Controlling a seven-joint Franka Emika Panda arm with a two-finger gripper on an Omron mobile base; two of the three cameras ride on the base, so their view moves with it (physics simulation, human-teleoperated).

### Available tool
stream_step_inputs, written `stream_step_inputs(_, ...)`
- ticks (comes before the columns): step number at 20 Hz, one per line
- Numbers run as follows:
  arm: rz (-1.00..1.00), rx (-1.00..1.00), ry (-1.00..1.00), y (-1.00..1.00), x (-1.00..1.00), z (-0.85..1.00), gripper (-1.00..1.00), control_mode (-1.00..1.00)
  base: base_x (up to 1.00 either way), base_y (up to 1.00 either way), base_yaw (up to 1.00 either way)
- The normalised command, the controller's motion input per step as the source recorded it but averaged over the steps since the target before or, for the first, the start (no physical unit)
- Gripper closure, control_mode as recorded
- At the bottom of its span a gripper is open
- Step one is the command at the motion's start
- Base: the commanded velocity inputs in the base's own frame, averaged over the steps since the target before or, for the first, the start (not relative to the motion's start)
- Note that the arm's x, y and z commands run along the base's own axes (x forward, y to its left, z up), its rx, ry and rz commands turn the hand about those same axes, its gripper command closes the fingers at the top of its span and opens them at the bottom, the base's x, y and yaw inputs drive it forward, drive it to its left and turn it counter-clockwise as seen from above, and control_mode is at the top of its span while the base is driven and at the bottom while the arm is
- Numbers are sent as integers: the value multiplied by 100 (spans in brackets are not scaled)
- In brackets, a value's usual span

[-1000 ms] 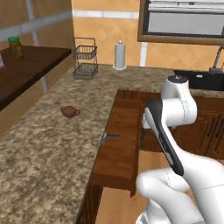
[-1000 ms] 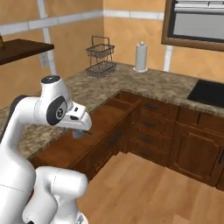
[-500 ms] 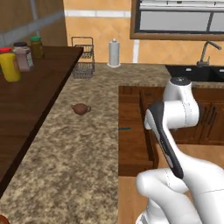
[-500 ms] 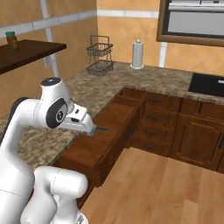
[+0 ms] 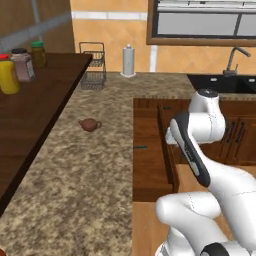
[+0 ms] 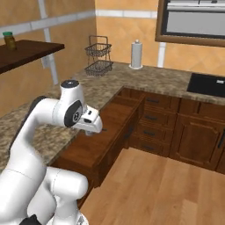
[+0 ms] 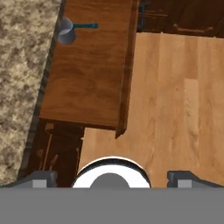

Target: Pick the measuring cup from the drawer and place it on the counter.

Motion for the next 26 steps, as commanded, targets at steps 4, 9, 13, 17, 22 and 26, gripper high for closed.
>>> stream_step_inputs(4,2,9,23,-62,100,-57,-100,-100,0,0,0)
stream_step_inputs(9,0,-2,16,-9,100,-63,-100,-100,0,0,0)
stream_step_inputs(13,0,-2,1,-4,94,-60,-100,-100,0,0,0)
stream_step_inputs(17,0,0,0,-21,58,-61,-100,-100,0,0,0)
stream_step_inputs(22,0,-2,0,-4,54,-60,-100,-100,0,0,0)
stream_step_inputs(26,0,-1,0,-1,48,-58,-100,-100,0,0,0)
